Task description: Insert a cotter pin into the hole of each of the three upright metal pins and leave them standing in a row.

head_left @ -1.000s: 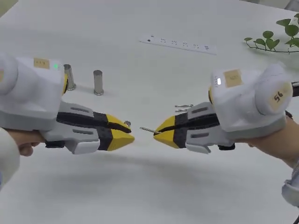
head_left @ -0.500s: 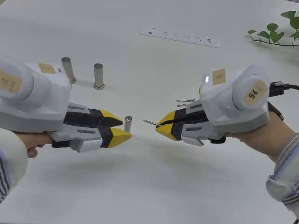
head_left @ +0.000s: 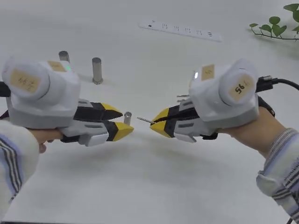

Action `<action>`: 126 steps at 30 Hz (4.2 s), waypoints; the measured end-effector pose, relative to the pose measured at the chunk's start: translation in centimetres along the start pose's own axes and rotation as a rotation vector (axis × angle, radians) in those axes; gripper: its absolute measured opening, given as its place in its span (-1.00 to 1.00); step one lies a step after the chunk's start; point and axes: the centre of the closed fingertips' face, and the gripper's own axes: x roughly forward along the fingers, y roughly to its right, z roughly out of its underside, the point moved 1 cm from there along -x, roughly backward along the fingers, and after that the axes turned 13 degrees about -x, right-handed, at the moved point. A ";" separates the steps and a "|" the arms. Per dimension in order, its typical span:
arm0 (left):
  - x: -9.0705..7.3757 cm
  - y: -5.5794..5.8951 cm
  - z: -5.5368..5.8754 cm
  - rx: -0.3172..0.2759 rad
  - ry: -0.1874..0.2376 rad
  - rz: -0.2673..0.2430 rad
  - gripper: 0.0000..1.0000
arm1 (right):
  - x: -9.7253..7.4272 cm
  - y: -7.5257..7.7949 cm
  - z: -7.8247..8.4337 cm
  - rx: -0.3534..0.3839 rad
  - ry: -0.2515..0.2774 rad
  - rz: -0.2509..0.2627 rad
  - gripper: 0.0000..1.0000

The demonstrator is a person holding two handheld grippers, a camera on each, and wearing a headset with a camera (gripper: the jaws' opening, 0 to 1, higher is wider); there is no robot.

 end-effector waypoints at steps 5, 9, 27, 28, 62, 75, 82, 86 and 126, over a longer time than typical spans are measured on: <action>0.4 -0.1 0.3 0.006 -0.001 -0.011 -0.55 | 0.4 0.2 -0.1 0.005 -0.001 -0.005 -0.94; 0.8 -0.6 0.5 -0.019 -0.004 -0.035 -0.59 | 0.5 0.2 -0.1 0.005 -0.003 -0.008 -0.94; 1.6 -0.9 0.9 -0.003 0.021 -0.063 -0.74 | 1.3 0.2 -0.2 -0.001 -0.010 -0.020 -0.94; 1.6 -1.0 0.9 0.000 0.023 -0.066 -0.75 | 1.3 0.2 -0.3 0.002 -0.008 -0.020 -0.94; 1.6 -1.1 0.9 0.080 0.046 -0.213 -0.85 | 2.1 0.3 -1.0 0.122 -0.042 0.066 -0.94; 1.4 -1.1 1.1 0.099 0.035 -0.238 -0.86 | 1.9 0.0 -1.3 0.089 -0.058 0.088 -0.94; 1.5 -0.9 1.1 0.074 0.039 -0.245 -0.86 | 1.6 0.1 -1.2 0.101 -0.054 0.096 -0.94; 1.5 -0.9 1.1 0.066 0.035 -0.256 -0.86 | 1.7 0.1 -1.4 0.113 -0.048 0.095 -0.94; 2.3 -0.8 0.9 0.046 0.031 -0.273 -0.86 | 1.1 0.7 -1.7 0.088 0.015 0.103 -0.91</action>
